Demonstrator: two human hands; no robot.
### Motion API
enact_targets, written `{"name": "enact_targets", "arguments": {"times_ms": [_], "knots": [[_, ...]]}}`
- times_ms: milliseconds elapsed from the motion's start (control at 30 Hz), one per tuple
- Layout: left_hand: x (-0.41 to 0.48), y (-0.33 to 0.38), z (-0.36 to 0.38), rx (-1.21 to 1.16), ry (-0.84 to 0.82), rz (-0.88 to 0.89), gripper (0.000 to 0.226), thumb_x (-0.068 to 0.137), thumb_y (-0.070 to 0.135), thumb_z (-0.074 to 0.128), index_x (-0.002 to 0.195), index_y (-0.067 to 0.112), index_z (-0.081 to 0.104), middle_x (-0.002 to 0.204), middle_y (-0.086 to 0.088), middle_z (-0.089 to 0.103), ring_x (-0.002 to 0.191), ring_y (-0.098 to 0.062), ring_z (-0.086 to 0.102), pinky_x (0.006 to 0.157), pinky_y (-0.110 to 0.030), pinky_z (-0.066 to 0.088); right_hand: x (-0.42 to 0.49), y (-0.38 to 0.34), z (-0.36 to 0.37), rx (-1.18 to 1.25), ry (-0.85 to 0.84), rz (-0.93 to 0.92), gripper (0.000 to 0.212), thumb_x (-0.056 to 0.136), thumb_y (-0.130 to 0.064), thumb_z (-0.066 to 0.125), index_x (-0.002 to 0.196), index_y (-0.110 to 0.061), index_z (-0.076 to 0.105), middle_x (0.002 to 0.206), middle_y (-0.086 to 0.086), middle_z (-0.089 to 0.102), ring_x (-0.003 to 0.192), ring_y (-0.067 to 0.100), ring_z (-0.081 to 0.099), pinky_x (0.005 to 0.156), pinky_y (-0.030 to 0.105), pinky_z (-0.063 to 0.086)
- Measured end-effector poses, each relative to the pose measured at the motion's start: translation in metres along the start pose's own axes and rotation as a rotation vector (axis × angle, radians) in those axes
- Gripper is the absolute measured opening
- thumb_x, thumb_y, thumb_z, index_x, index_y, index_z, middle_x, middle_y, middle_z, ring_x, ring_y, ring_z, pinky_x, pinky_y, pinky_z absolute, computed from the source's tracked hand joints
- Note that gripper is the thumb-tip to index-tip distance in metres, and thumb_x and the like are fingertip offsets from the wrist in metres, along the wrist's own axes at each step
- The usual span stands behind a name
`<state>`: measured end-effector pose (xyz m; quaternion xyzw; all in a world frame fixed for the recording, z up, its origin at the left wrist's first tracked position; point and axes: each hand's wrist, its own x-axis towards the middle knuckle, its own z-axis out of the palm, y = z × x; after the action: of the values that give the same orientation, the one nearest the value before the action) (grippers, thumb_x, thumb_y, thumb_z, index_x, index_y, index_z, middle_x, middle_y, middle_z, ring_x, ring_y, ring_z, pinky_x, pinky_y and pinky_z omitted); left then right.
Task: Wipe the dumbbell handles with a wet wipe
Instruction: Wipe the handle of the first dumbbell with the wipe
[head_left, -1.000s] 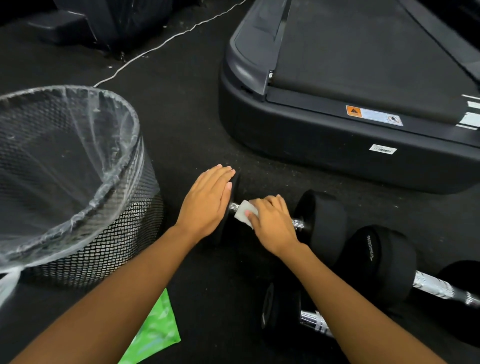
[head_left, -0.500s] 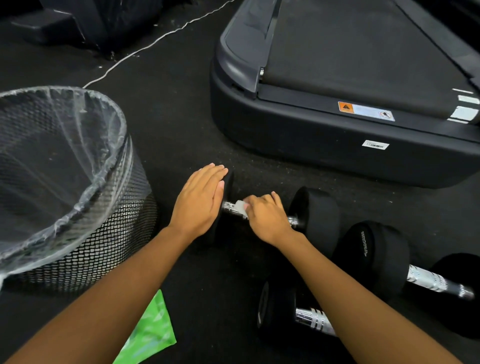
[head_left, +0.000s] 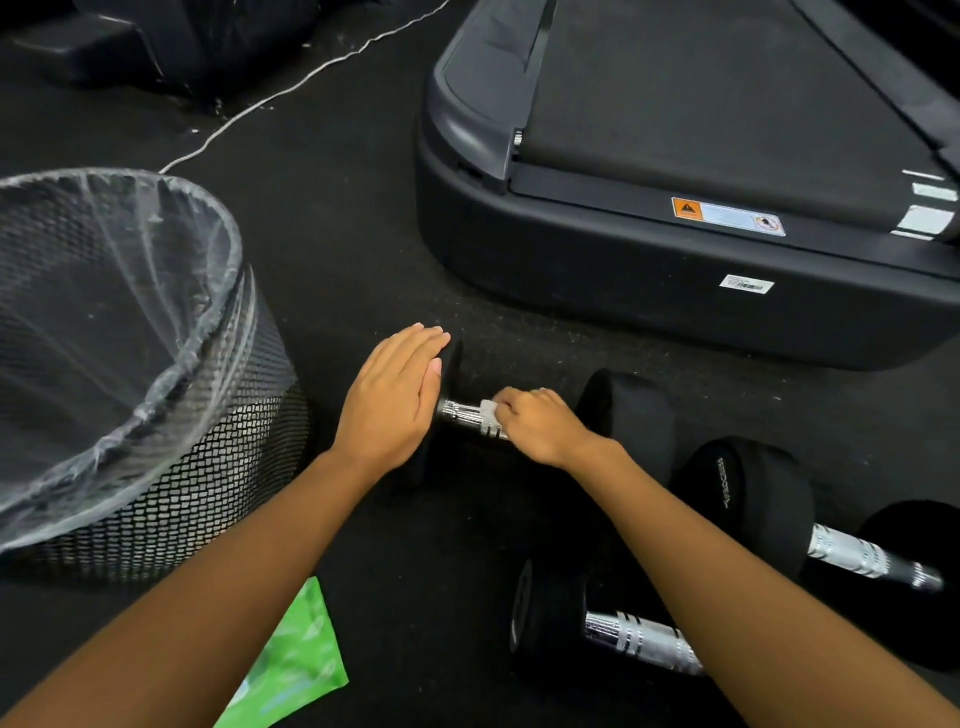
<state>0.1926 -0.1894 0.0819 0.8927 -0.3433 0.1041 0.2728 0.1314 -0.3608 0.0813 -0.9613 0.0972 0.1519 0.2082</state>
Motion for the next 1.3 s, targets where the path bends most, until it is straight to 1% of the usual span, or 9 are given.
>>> {"name": "enact_targets", "arguments": {"times_ms": [100, 267, 400, 600, 733, 867, 1067, 1233, 1300], "knots": [[0.001, -0.001, 0.001, 0.015, 0.006, 0.008, 0.048, 0.096, 0.029, 0.024, 0.13, 0.009, 0.052, 0.132, -0.005, 0.054, 0.13, -0.016, 0.041, 0.11, -0.024, 0.021, 0.006, -0.015, 0.0, 0.023, -0.038, 0.016, 0.035, 0.099, -0.02, 0.03, 0.119, -0.004, 0.054, 0.118, 0.018, 0.06, 0.112, 0.033, 0.053, 0.096, 0.037, 0.035], [0.0, 0.0, -0.001, 0.017, 0.008, 0.006, 0.048, 0.096, 0.028, 0.024, 0.129, 0.008, 0.053, 0.132, -0.006, 0.054, 0.13, -0.017, 0.041, 0.109, -0.022, 0.02, 0.006, -0.025, 0.005, 0.139, -0.038, -0.064, 0.033, 0.101, -0.022, 0.033, 0.125, -0.009, 0.051, 0.12, 0.014, 0.059, 0.114, 0.027, 0.052, 0.099, 0.034, 0.034], [0.0, -0.001, 0.0, 0.009, 0.005, 0.006, 0.049, 0.096, 0.03, 0.023, 0.13, 0.009, 0.052, 0.133, -0.005, 0.054, 0.131, -0.015, 0.04, 0.11, -0.025, 0.022, 0.002, -0.006, -0.005, 0.266, -0.128, 0.03, 0.033, 0.101, -0.023, 0.035, 0.129, -0.014, 0.05, 0.122, 0.012, 0.056, 0.109, 0.023, 0.053, 0.091, 0.032, 0.04], [0.001, 0.0, 0.002, 0.019, 0.011, 0.011, 0.047, 0.097, 0.027, 0.024, 0.129, 0.008, 0.052, 0.132, -0.006, 0.054, 0.13, -0.016, 0.041, 0.11, -0.024, 0.022, 0.01, -0.025, -0.001, 0.231, -0.117, 0.039, 0.033, 0.1, -0.023, 0.036, 0.125, -0.008, 0.052, 0.121, 0.015, 0.057, 0.108, 0.026, 0.054, 0.095, 0.039, 0.044], [0.001, 0.0, 0.001, 0.022, 0.014, 0.01, 0.047, 0.096, 0.026, 0.025, 0.129, 0.007, 0.053, 0.131, -0.007, 0.055, 0.129, -0.018, 0.042, 0.109, -0.025, 0.022, 0.008, -0.026, 0.01, 0.28, -0.003, 0.004, 0.032, 0.096, -0.021, 0.048, 0.126, -0.013, 0.05, 0.124, 0.011, 0.054, 0.115, 0.025, 0.051, 0.096, 0.036, 0.043], [0.0, 0.0, 0.001, 0.023, 0.014, 0.015, 0.047, 0.096, 0.026, 0.025, 0.129, 0.007, 0.052, 0.132, -0.007, 0.055, 0.129, -0.018, 0.042, 0.109, -0.024, 0.021, -0.003, -0.017, 0.016, 0.14, 0.16, -0.103, 0.032, 0.089, -0.02, 0.06, 0.119, -0.015, 0.051, 0.121, 0.003, 0.052, 0.114, 0.017, 0.042, 0.092, 0.028, 0.037], [0.001, 0.0, 0.001, 0.026, 0.008, 0.005, 0.048, 0.096, 0.028, 0.023, 0.13, 0.008, 0.051, 0.133, -0.006, 0.053, 0.13, -0.016, 0.04, 0.11, -0.027, 0.023, -0.006, -0.039, 0.03, -0.084, 0.375, -0.198, 0.045, 0.079, -0.008, 0.065, 0.12, -0.01, 0.046, 0.122, 0.007, 0.048, 0.112, 0.022, 0.042, 0.095, 0.031, 0.036], [0.001, -0.001, 0.001, 0.027, 0.002, 0.005, 0.048, 0.097, 0.029, 0.023, 0.131, 0.009, 0.05, 0.134, -0.006, 0.053, 0.131, -0.016, 0.039, 0.11, -0.026, 0.022, -0.016, -0.022, 0.036, -0.208, 0.476, -0.228, 0.045, 0.054, -0.002, 0.079, 0.092, -0.011, 0.057, 0.091, 0.006, 0.057, 0.081, 0.021, 0.054, 0.077, 0.03, 0.046], [0.0, -0.001, 0.001, 0.025, 0.003, 0.005, 0.048, 0.097, 0.029, 0.023, 0.131, 0.009, 0.05, 0.134, -0.005, 0.052, 0.131, -0.016, 0.039, 0.111, -0.026, 0.021, -0.021, -0.013, 0.037, -0.171, 0.481, -0.211, 0.041, 0.056, -0.001, 0.079, 0.09, -0.011, 0.058, 0.089, 0.005, 0.058, 0.079, 0.021, 0.055, 0.077, 0.031, 0.046]]}}
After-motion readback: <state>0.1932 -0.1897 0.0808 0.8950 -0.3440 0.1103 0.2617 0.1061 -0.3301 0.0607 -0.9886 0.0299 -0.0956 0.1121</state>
